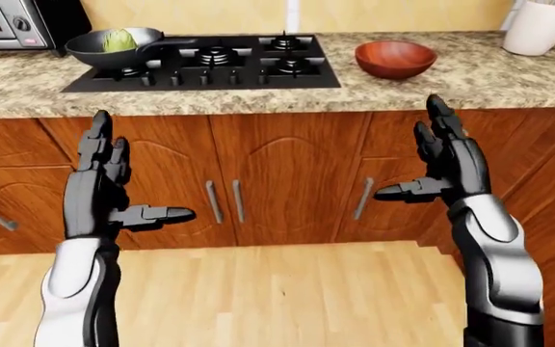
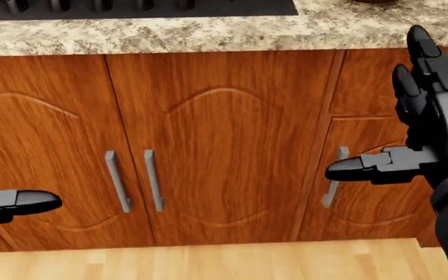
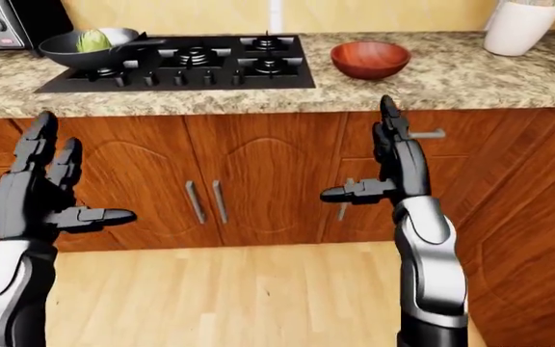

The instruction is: Pick the artichoke from the pan and place it in the bowl.

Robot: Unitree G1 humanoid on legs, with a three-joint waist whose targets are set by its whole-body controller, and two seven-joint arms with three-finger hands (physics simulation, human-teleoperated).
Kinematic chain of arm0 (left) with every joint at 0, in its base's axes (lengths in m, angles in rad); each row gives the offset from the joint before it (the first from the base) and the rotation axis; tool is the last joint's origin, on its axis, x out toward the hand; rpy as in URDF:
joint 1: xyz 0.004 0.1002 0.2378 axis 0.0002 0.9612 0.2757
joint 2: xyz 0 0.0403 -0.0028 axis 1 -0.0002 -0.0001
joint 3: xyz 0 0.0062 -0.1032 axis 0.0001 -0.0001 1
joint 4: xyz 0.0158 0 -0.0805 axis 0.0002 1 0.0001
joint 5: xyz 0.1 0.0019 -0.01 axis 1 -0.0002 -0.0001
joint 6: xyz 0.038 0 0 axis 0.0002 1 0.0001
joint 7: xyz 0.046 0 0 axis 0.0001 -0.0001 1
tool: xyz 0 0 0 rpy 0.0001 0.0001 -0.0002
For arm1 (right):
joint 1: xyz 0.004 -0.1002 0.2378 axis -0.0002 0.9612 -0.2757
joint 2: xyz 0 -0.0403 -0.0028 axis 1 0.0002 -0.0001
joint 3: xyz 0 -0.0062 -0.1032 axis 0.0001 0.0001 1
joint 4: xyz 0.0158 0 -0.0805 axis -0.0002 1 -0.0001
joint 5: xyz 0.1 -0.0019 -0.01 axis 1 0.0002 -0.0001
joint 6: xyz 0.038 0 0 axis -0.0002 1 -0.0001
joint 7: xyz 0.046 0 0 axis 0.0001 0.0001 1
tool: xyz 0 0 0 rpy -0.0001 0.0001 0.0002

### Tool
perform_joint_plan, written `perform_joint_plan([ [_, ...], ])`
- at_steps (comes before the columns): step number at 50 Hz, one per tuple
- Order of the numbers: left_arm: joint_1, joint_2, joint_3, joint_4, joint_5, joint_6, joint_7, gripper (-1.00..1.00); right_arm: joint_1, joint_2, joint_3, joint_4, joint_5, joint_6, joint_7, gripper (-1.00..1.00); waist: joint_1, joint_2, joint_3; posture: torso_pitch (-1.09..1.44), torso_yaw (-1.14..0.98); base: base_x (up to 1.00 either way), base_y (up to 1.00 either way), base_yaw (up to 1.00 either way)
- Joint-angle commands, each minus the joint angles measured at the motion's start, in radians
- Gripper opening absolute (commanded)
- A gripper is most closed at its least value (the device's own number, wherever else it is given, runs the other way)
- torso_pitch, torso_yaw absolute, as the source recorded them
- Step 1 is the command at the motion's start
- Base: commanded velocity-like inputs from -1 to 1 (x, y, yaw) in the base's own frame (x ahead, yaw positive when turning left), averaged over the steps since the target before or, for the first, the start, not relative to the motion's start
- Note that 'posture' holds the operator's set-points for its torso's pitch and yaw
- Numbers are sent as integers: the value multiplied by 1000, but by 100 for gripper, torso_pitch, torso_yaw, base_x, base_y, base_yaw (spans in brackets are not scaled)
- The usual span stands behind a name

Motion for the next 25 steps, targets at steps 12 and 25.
perform_joint_plan([
  [12,-95,135,121,-104,-83,75,30,100,-180,-110,-22,-50,43,88,9,100,-1,6,-7,0,0,0,0,0],
  [25,-137,234,200,-145,-145,131,64,100,-285,-199,-49,-62,86,149,17,100,-1,11,0,0,0,0,0,0],
])
